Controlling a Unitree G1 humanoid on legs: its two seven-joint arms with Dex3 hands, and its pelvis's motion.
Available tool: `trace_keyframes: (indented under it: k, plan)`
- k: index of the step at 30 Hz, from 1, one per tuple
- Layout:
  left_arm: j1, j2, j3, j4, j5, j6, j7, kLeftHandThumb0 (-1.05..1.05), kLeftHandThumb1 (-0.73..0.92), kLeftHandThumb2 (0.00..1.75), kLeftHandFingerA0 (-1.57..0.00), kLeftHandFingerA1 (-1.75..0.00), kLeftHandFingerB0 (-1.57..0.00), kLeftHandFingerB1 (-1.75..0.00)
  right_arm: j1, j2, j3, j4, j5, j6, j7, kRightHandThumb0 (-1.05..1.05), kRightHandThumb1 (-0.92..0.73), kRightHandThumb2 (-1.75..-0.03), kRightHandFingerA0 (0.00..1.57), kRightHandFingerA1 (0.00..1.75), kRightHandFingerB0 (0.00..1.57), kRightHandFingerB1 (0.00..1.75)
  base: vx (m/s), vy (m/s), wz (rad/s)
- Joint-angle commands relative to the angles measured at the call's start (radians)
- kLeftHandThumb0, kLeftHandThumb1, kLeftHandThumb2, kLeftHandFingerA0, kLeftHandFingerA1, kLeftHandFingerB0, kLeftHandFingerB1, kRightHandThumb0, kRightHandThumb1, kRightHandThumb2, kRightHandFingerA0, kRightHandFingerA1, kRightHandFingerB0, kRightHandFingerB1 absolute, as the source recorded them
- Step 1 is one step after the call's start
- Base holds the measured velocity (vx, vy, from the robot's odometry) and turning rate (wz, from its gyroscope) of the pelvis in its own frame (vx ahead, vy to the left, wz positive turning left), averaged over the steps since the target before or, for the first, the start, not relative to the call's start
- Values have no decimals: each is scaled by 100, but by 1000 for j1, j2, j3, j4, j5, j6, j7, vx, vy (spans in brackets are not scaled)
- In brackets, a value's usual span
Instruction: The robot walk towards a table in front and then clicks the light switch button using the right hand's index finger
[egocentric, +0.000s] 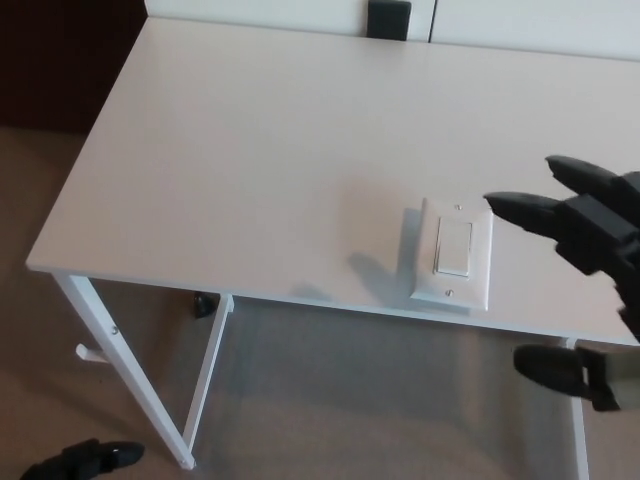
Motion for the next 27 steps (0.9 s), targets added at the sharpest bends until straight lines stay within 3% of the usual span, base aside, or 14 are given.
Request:
trace_keyframes:
  k: [1, 2, 3, 5, 6, 7, 8, 10, 11, 14, 15, 16, 27]
  plan:
    - [6, 37, -7, -21, 36, -25, 18, -26, 26, 48, -61, -47, -52, -43, -130, -83, 126, 213, -575, 207, -76, -86, -54, -84, 0, 8, 13, 35, 0, 0, 0]
    - [6, 37, -6, -23, 34, -22, 15, -25, 26, 48, -60, -47, -52, -43, -136, -83, 135, 228, -577, 210, -88, -85, -54, -84, 0, 9, 14, 36, 0, 0, 0]
    - [5, 36, -6, -22, 32, -19, 13, -25, 27, 48, -60, -47, -52, -43, -141, -84, 142, 242, -577, 212, -96, -74, -48, -86, 0, 21, 11, 40, 0, 0, 0]
    - [5, 36, -8, -28, 36, -9, 18, -25, 26, 48, -61, -47, -52, -43, -147, -93, 164, 259, -600, 221, -100, -72, -47, -86, 0, 24, 13, 41, 0, 0, 0]
    - [6, 36, -8, -31, 36, -5, 17, -25, 26, 48, -61, -47, -53, -43, -149, -97, 173, 266, -610, 224, -101, -73, -61, -59, 0, 26, 21, 28, 0, 0, 0]
    - [7, 36, -8, -33, 36, -4, 17, -25, 26, 48, -61, -47, -53, -43, -150, -99, 181, 271, -616, 228, -103, -73, -61, -59, 0, 26, 21, 28, 0, 0, 0]
    - [9, 36, -10, -36, 38, -10, 20, -26, 26, 48, -62, -47, -53, -43, -152, -102, 194, 284, -627, 231, -110, -72, -46, -86, 0, 22, 13, 40, 0, 0, 0]
    - [13, 36, -12, -41, 40, -9, 21, -26, 26, 48, -62, -47, -53, -43, -157, -102, 215, 298, -649, 248, -105, -78, -49, -85, 0, 12, 10, 35, 0, 0, 0]
    - [7, 41, -13, -35, 42, -13, 18, -28, 26, 49, -62, -47, -53, -43, -166, -97, 230, 307, -657, 258, -99, -69, -44, -83, 0, 21, 11, 37, 0, 0, 0]
    - [7, 42, -14, -36, 42, -13, 17, -28, 26, 49, -62, -47, -53, -43, -169, -99, 240, 311, -661, 270, -104, -69, -44, -83, 0, 21, 11, 37, 0, 0, 0]
    - [3, 43, -16, -28, 46, -13, 20, -29, 26, 49, -62, -47, -53, -43, -170, -97, 255, 316, -672, 276, -96, -69, -55, -57, 0, 23, 20, 28, 0, 0, 0]
    - [4, 41, -13, -29, 39, -8, 14, -27, 27, 49, -62, -47, -53, -43, -175, -97, 273, 342, -681, 273, -117, -67, -41, -80, 2, 19, 16, 41, 0, 0, 0]
    - [8, 48, -24, -37, 58, -10, 26, -29, 27, 49, -63, -47, -54, -42, -206, -87, 354, 385, -721, 339, -130, -64, -39, -77, 4, 19, 19, 42, 0, 0, 0]
